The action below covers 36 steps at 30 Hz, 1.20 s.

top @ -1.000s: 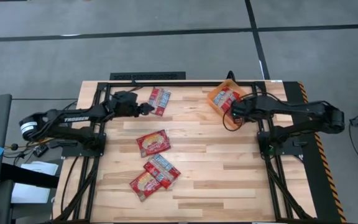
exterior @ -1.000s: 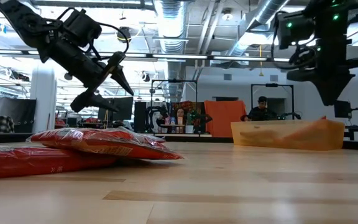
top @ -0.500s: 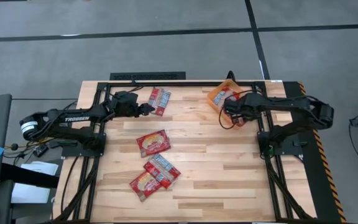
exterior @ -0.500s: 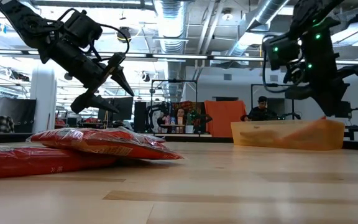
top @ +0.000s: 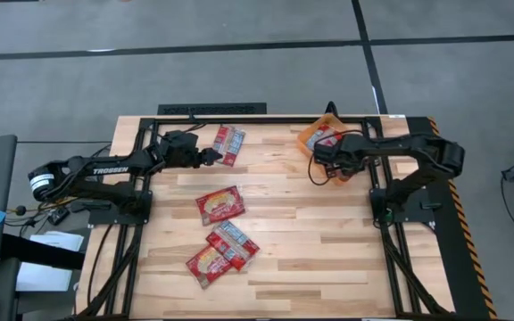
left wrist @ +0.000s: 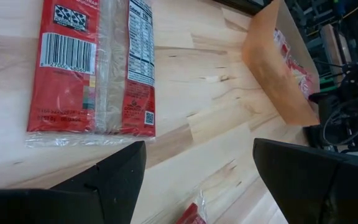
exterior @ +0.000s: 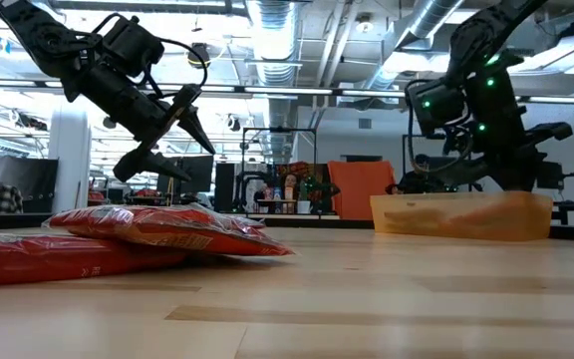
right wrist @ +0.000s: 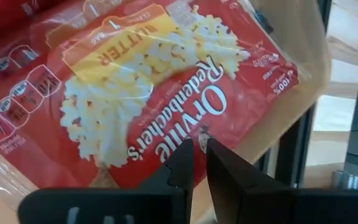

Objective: Sort popcorn bags into baskets
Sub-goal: Put the red popcorn bag into the orange bin

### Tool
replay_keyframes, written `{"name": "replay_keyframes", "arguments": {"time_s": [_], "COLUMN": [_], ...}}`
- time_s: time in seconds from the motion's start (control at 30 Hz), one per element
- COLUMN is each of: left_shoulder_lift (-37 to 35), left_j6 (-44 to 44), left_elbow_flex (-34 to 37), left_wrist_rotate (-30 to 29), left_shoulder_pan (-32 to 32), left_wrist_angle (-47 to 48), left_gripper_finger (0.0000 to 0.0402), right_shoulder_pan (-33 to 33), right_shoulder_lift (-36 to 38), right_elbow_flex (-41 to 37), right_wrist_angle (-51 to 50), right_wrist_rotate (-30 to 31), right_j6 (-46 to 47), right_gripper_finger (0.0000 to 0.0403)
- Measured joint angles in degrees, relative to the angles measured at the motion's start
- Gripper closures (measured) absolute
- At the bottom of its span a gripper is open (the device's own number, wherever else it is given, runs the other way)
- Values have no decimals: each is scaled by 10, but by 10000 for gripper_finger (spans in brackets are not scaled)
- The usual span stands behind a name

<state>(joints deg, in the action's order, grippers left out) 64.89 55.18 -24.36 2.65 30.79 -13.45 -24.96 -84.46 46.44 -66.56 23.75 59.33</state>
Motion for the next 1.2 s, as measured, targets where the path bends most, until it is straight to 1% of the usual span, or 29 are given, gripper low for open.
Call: {"name": "replay_keyframes", "arguments": {"time_s": [0.17,0.4,0.5,0.57,0.67,0.77,0.87,0.93,1.03,1.2], "left_shoulder_lift": [0,0,0,2,24,76,149,198,265,343], "left_j6": [0,-17,-45,-68,-112,-148,-188,-211,-241,-280], "left_elbow_flex": [0,0,-1,-11,-35,-67,-110,-141,-186,-244], "left_wrist_rotate": [0,-5,-10,-15,-13,27,89,110,115,120], "left_shoulder_pan": [0,7,28,49,86,118,141,151,157,160], "left_wrist_angle": [-1,-19,-30,-14,17,21,28,50,86,129], "left_gripper_finger": [118,118,118,118,118,118,118,118,118,118], "right_shoulder_pan": [-5,-22,-20,-15,-6,2,8,14,22,38], "right_shoulder_lift": [-12,6,34,55,91,123,148,160,171,174], "right_elbow_flex": [0,4,16,27,41,50,52,52,52,52], "right_wrist_angle": [38,72,62,56,51,58,58,57,58,59], "right_wrist_rotate": [-2,-3,-3,-4,-3,-3,-3,-3,-3,-3], "right_j6": [-16,-19,-32,-37,-38,-39,-39,-34,-24,-24], "right_gripper_finger": [337,337,337,337,337,337,337,337,337,337]}}
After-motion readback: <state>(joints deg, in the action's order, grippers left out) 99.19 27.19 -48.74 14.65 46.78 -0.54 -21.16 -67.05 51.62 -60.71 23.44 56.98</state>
